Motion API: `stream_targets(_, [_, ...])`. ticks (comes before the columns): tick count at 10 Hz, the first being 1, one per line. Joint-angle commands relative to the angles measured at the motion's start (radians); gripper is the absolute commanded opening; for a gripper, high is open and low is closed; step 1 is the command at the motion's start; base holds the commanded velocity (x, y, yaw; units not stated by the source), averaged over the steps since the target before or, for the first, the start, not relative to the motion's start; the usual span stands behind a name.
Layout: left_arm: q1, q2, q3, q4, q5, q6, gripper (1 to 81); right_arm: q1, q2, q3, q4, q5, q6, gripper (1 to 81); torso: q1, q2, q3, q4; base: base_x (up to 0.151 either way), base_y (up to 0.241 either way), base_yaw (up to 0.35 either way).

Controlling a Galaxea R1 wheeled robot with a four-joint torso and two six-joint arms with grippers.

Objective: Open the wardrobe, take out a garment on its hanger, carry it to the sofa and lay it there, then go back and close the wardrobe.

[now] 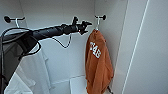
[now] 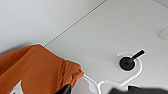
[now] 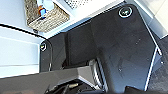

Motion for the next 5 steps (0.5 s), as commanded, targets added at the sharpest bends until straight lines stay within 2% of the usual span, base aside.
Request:
stream_targets(1, [-0.195, 0.046, -0.028, -0.006, -0.012, -0.007, 81.1, 0.039, -0.001, 0.006, 0.006, -0.043, 0.002, 81.1, 0.0, 0.0, -0.055, 0.0, 0.0, 0.0, 0.0])
stream_targets(3, [-0.203, 0.066, -0.028, -0.008, -0.012, -0.007, 81.1, 0.043, 0.001, 0.009, 0.006, -0.043, 0.002, 81.1, 0.0, 0.0, -0.014, 0.0, 0.0, 0.0, 0.0])
stream_targets(5, [-0.213, 0.086, -0.028, -0.008, -0.012, -0.007, 81.1, 0.046, 0.002, 0.006, 0.003, -0.043, 0.002, 81.1, 0.001, 0.001, -0.028, 0.0, 0.0, 0.0, 0.0])
